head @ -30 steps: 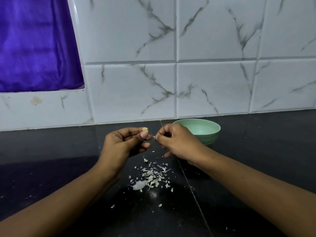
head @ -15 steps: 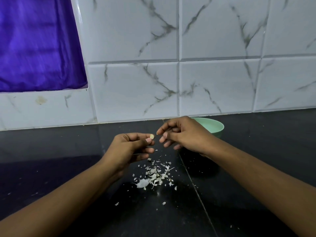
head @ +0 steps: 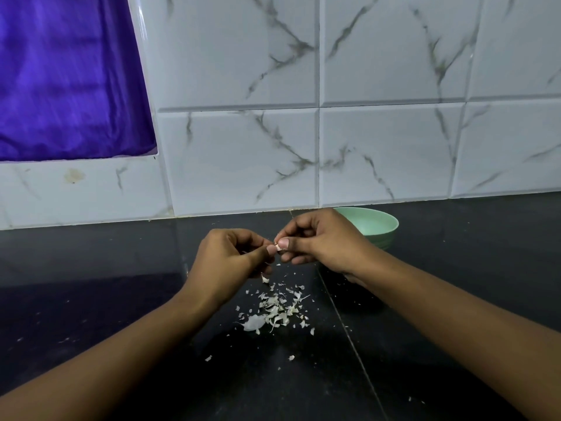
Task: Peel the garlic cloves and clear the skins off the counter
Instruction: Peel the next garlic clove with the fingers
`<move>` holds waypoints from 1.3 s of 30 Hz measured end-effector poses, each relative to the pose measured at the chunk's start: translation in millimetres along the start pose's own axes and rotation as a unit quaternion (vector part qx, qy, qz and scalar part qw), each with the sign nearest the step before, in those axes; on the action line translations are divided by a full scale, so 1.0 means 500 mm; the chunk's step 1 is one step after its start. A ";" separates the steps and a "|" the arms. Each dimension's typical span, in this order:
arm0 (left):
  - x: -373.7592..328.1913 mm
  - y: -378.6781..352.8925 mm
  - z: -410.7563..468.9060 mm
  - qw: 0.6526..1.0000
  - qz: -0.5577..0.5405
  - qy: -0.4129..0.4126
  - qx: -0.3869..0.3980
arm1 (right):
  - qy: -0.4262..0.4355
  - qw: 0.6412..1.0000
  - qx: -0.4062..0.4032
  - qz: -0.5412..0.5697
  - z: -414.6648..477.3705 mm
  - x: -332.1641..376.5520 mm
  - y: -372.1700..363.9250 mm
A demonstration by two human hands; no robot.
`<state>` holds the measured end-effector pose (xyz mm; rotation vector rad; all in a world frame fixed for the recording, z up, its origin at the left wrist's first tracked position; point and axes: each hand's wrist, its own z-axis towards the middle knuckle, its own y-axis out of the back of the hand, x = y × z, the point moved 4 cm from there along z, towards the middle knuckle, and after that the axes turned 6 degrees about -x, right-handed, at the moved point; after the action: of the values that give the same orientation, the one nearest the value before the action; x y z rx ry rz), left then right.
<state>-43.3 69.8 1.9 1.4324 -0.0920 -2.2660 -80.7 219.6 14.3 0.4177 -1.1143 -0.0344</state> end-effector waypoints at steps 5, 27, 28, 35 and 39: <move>-0.018 -0.006 -0.012 0.986 0.132 -0.099 -0.003 | -0.101 0.992 0.010 0.075 0.000 -0.018 -0.003; -0.023 0.002 -0.008 0.970 0.188 -0.156 0.004 | 0.164 0.925 0.031 -0.340 -0.010 0.034 0.001; -0.022 0.004 -0.006 0.975 0.167 -0.144 0.011 | 0.145 0.944 0.030 -0.294 -0.009 0.030 0.005; -0.014 -0.012 -0.004 0.985 -0.128 0.009 0.119 | -0.042 0.993 0.102 0.035 -0.003 -0.018 -0.003; -0.005 -0.013 -0.003 0.983 -0.145 0.059 0.091 | -0.064 0.992 0.113 -0.005 -0.002 -0.029 0.004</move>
<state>-43.3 77.0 1.5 1.7740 -0.0577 -2.4479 -86.6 225.1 2.3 0.6298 -1.2487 0.0572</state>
